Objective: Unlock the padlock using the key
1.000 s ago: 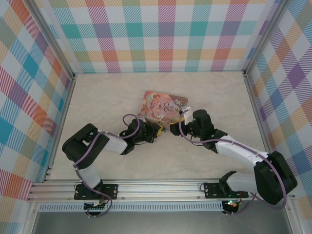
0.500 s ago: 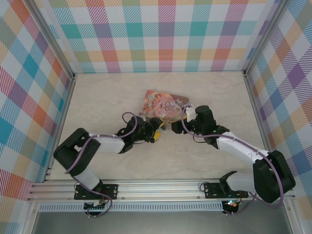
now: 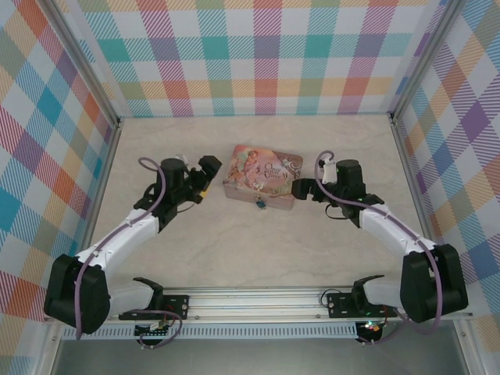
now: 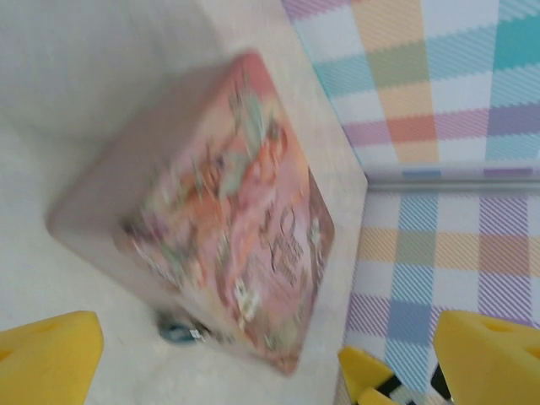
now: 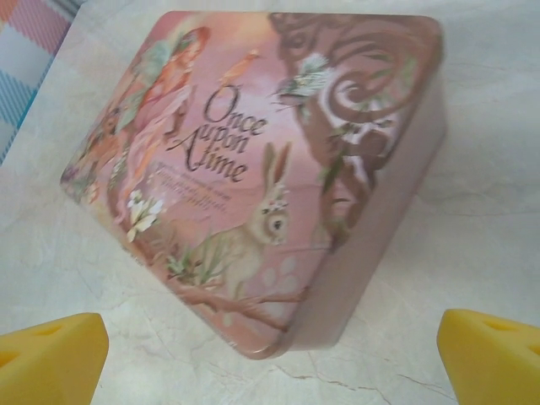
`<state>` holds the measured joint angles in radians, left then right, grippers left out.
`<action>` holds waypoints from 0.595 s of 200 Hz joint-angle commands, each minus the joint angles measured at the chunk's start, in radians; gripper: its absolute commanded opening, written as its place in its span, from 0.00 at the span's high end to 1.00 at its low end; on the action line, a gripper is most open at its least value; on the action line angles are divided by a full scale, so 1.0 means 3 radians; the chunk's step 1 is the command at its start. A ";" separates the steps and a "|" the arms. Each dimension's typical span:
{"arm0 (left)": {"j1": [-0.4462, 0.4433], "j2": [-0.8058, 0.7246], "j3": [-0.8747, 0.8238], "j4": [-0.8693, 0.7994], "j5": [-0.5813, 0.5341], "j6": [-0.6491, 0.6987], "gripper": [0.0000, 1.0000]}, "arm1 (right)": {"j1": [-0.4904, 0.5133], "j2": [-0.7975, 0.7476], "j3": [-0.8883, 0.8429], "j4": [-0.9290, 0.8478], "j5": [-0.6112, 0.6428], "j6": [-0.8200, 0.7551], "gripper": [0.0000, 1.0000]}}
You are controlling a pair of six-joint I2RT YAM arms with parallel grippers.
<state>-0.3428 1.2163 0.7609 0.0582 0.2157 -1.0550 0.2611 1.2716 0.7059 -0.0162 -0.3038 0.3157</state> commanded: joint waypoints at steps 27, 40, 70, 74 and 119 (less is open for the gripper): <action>0.0155 0.0727 0.0477 -0.0117 0.0442 0.0692 0.00 | -0.0091 0.0550 0.0327 0.0060 -0.0242 0.0344 0.00; 0.0151 0.0969 0.0609 -0.0038 0.0511 0.0785 0.00 | -0.0090 0.0718 0.0439 0.0050 -0.0234 0.0398 0.00; 0.0146 0.1448 0.0863 0.0277 0.0884 0.0814 0.00 | -0.0088 0.1098 0.0708 0.0051 -0.0408 0.0411 0.00; 0.0141 0.1495 0.0891 0.0324 0.0981 0.0812 0.00 | -0.0088 0.1139 0.0735 0.0054 -0.0441 0.0406 0.00; 0.0055 0.1784 0.1088 0.0141 0.1160 0.0956 0.00 | -0.0073 0.1495 0.1068 0.0074 -0.0775 0.0219 0.00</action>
<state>-0.3107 1.7321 1.0573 0.0875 0.4934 -0.8093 0.2359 1.6901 0.9710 -0.0158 -0.4480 0.4141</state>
